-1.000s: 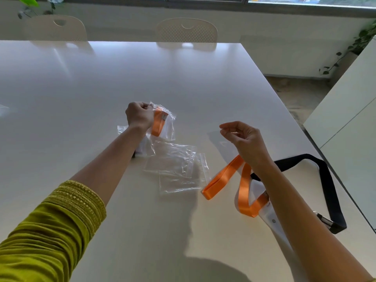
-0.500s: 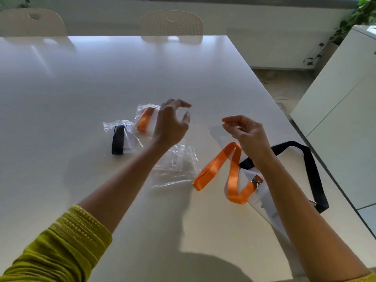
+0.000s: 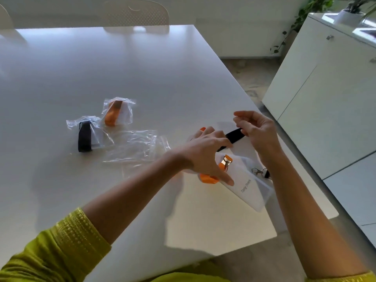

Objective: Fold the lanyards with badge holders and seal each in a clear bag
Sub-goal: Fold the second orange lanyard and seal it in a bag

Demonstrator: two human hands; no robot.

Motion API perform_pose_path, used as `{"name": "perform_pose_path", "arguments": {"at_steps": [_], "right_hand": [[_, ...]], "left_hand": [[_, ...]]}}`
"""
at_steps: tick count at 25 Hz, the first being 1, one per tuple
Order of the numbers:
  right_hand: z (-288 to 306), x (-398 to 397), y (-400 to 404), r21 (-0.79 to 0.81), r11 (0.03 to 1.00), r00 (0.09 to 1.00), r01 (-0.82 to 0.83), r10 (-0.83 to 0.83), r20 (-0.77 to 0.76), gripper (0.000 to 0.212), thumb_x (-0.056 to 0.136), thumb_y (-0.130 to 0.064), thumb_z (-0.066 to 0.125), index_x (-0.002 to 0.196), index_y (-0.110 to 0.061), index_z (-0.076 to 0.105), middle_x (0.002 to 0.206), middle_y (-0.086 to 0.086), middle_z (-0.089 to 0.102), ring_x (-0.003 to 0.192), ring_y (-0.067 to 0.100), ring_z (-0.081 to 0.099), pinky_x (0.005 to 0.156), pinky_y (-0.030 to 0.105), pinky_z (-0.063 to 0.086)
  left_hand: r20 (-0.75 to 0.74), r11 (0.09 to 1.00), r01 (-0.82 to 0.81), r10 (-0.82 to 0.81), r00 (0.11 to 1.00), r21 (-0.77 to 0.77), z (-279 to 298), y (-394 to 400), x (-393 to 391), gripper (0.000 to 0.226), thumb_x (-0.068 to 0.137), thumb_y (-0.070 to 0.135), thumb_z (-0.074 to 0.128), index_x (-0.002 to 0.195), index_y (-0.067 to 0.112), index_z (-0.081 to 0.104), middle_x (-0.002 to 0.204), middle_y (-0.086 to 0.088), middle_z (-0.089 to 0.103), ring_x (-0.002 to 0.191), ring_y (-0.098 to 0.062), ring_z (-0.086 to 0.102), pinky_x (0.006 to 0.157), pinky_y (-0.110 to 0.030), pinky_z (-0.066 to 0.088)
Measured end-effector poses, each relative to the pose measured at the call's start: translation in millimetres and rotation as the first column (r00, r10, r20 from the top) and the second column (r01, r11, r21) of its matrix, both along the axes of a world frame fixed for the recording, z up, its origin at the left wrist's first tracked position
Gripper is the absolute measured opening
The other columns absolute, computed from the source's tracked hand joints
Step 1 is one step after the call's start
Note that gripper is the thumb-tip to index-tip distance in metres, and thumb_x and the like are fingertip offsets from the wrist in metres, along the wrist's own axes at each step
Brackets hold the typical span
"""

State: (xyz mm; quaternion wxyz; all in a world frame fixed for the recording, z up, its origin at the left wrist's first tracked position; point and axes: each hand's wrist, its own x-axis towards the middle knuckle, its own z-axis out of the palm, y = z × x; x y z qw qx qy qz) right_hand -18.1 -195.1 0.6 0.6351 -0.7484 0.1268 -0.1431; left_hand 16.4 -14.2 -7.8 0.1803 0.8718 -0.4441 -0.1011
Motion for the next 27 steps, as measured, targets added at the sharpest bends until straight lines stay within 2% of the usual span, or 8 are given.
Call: {"name": "perform_pose_path", "arguments": {"at_steps": [5,11,15,17,20,23,25,27], "right_hand": [[-1.0,-1.6,-0.4,0.015,1.0,1.0,-0.021,0.021,0.005,0.019,0.091,-0.017,0.068,0.109,-0.014,0.072,0.098,0.001,0.071,0.087,0.006,0.066,0.081,0.021,0.053],[0.0,1.7,-2.1,0.007,1.0,1.0,-0.03,0.03,0.009,0.019,0.091,-0.017,0.068,0.109,-0.015,0.072,0.098,-0.002,0.071,0.085,0.003,0.066,0.077,0.018,0.051],[3.6,3.4,-2.3,-0.001,0.999,0.999,-0.035,0.035,0.013,0.017,0.091,-0.018,0.068,0.107,-0.017,0.072,0.098,-0.003,0.072,0.083,0.0,0.066,0.075,0.015,0.05],[4.2,5.1,-0.8,-0.014,0.999,0.999,-0.037,0.037,-0.007,0.014,0.091,-0.022,0.067,0.105,-0.021,0.073,0.1,-0.003,0.073,0.085,0.002,0.067,0.078,0.018,0.05],[7.7,8.4,6.7,0.063,0.989,0.99,-0.132,0.135,-0.046,0.023,0.096,-0.037,0.058,0.104,-0.021,0.073,0.105,0.002,0.074,0.093,0.013,0.068,0.084,0.03,0.052],[17.4,16.0,20.1,0.132,0.948,0.951,-0.29,0.301,-0.069,0.036,0.094,-0.051,0.046,0.101,-0.026,0.071,0.112,0.002,0.071,0.101,0.021,0.069,0.085,0.03,0.057],[23.0,23.3,28.3,0.146,0.918,0.926,-0.369,0.377,-0.031,0.044,0.085,-0.057,0.045,0.105,-0.025,0.067,0.117,0.004,0.068,0.102,0.025,0.069,0.084,0.027,0.057],[26.2,29.6,33.6,0.248,0.861,0.895,-0.443,0.438,0.077,0.045,0.084,-0.052,0.045,0.109,-0.021,0.064,0.116,0.007,0.066,0.1,0.023,0.069,0.083,0.025,0.057]], "left_hand": [[0.021,0.995,0.101,-0.101,0.995,0.028,-7.2,-12.3,-13.4,0.091,0.059,0.077,0.073,0.136,0.036,0.048,0.138,0.01,0.04,0.123,-0.014,0.029,0.114,-0.038,0.022],[-0.054,0.992,0.116,-0.118,0.991,-0.054,-9.9,-11.6,-10.1,0.071,0.063,0.067,0.078,0.121,0.036,0.05,0.122,0.011,0.045,0.115,-0.011,0.034,0.109,-0.034,0.036],[-0.033,0.963,0.114,-0.126,0.991,-0.245,0.4,5.1,0.8,0.063,0.062,0.061,0.082,0.111,0.029,0.058,0.114,0.01,0.055,0.107,-0.008,0.044,0.094,-0.022,0.046],[-0.057,0.927,0.044,-0.07,0.996,-0.371,5.2,20.9,8.9,0.061,0.061,0.058,0.083,0.109,0.026,0.062,0.107,0.008,0.059,0.102,-0.012,0.051,0.085,-0.018,0.051],[-0.138,0.848,-0.181,0.129,0.982,-0.498,10.0,43.2,20.0,0.06,0.061,0.057,0.083,0.107,0.021,0.068,0.106,0.007,0.067,0.099,-0.011,0.058,0.079,-0.016,0.051],[-0.318,0.778,-0.405,0.276,0.907,-0.48,15.6,57.0,30.6,0.056,0.071,0.058,0.076,0.106,0.015,0.069,0.097,0.006,0.069,0.09,-0.009,0.065,0.077,-0.019,0.053],[-0.451,0.746,-0.477,0.264,0.853,-0.465,17.0,62.5,34.4,0.053,0.076,0.059,0.067,0.103,0.014,0.069,0.09,0.004,0.069,0.082,-0.004,0.066,0.073,-0.02,0.054],[-0.536,0.73,-0.508,0.23,0.812,-0.457,16.0,66.2,36.3,0.063,0.073,0.074,0.062,0.098,0.017,0.068,0.089,-0.001,0.07,0.083,-0.007,0.065,0.075,-0.023,0.054]]}}
